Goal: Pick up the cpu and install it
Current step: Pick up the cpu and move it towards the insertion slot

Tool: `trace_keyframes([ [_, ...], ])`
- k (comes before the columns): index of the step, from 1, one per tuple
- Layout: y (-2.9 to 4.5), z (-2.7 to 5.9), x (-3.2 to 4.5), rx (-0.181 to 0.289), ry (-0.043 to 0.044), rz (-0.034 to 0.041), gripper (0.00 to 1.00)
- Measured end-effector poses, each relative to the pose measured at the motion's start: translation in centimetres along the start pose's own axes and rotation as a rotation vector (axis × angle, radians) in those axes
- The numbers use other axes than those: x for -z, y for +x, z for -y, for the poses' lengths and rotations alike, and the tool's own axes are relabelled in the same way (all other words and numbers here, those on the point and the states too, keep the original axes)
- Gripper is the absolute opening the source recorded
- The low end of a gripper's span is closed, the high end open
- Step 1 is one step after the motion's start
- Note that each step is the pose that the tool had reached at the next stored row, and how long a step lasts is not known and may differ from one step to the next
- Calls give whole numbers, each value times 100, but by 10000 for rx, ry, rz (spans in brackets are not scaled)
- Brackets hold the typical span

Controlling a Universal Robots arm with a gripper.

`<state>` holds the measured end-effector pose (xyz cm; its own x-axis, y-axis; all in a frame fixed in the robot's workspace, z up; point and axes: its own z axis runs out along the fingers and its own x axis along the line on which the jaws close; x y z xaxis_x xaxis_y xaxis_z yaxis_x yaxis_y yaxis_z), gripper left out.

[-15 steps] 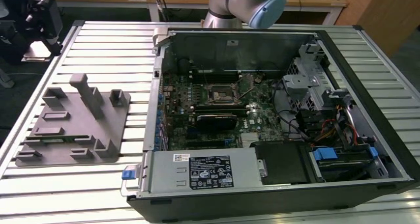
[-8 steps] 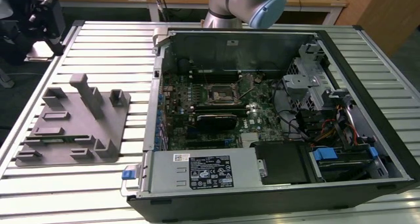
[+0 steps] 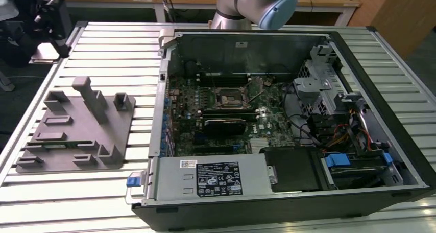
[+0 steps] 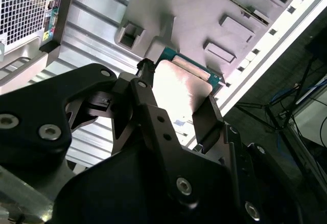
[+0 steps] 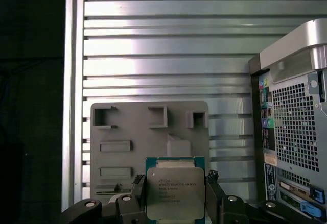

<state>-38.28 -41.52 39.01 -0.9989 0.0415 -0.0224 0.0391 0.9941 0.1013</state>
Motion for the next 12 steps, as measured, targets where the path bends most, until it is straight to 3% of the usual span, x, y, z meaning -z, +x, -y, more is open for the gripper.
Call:
trace_keyframes([
  [12,-95,-6,-3,0,0,0,55],
])
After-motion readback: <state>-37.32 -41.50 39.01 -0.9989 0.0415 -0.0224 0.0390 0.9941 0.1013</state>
